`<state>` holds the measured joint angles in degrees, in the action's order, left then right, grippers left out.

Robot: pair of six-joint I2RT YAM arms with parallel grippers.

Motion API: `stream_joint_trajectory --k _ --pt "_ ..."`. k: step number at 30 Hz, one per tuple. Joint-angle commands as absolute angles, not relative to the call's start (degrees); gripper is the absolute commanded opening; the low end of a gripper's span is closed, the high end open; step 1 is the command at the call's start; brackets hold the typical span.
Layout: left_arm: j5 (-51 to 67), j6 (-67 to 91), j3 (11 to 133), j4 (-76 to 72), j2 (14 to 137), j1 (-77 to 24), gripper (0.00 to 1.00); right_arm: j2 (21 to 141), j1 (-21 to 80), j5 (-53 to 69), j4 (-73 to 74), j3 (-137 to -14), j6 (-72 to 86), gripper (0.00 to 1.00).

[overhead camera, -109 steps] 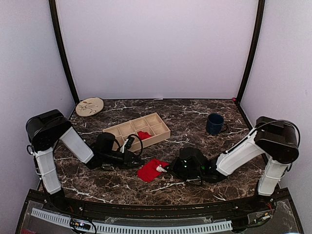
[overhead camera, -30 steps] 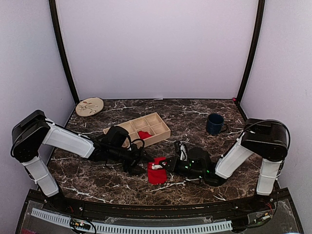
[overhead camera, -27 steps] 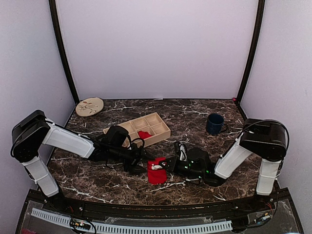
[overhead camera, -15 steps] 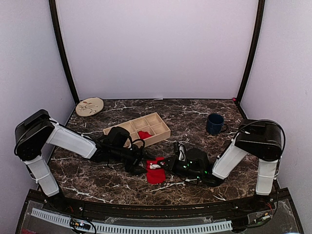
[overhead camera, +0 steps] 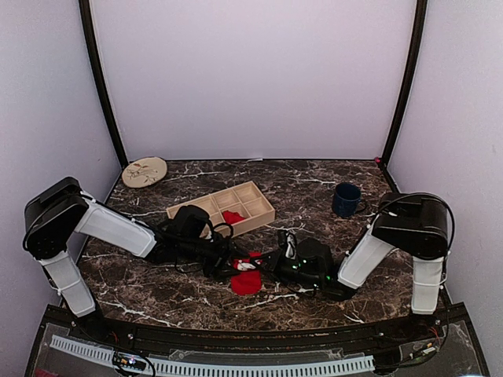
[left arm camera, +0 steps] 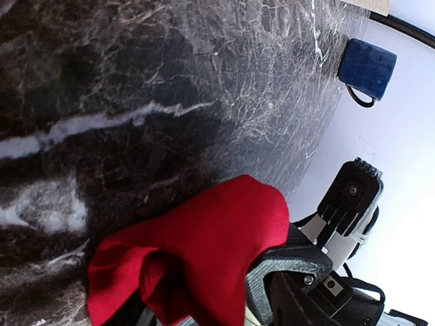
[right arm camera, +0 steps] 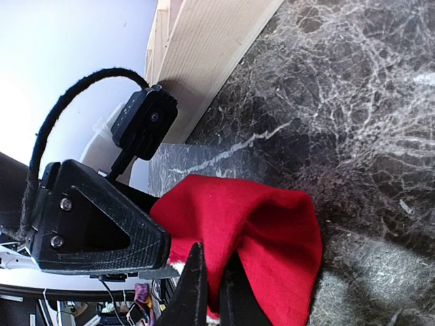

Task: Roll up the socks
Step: Roll the sock at the center of the board.

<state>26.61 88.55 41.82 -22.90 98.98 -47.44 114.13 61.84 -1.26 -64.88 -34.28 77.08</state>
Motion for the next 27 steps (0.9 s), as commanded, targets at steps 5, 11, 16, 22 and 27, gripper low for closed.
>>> stream_joint_trajectory --k 5,11,16,22,27 --pt "24.61 90.13 39.47 -26.79 99.08 -47.46 0.45 115.8 62.2 -0.11 -67.98 -35.47 78.87 0.0" --pt "23.35 89.52 37.96 -28.53 99.19 -47.17 0.32 116.28 62.18 0.26 -67.51 -35.63 79.14 0.0" --pt "22.36 86.55 36.72 -31.48 99.91 -46.31 0.24 116.84 62.23 1.0 -66.76 -35.81 79.29 0.0" --pt "22.72 82.67 35.72 -36.61 101.53 -45.47 0.18 116.78 62.14 1.37 -64.51 -35.97 79.4 0.01" --pt "24.52 79.7 34.9 -42.91 103.73 -44.38 0.15 115.84 62.0 1.82 -61.02 -36.21 78.06 0.15"
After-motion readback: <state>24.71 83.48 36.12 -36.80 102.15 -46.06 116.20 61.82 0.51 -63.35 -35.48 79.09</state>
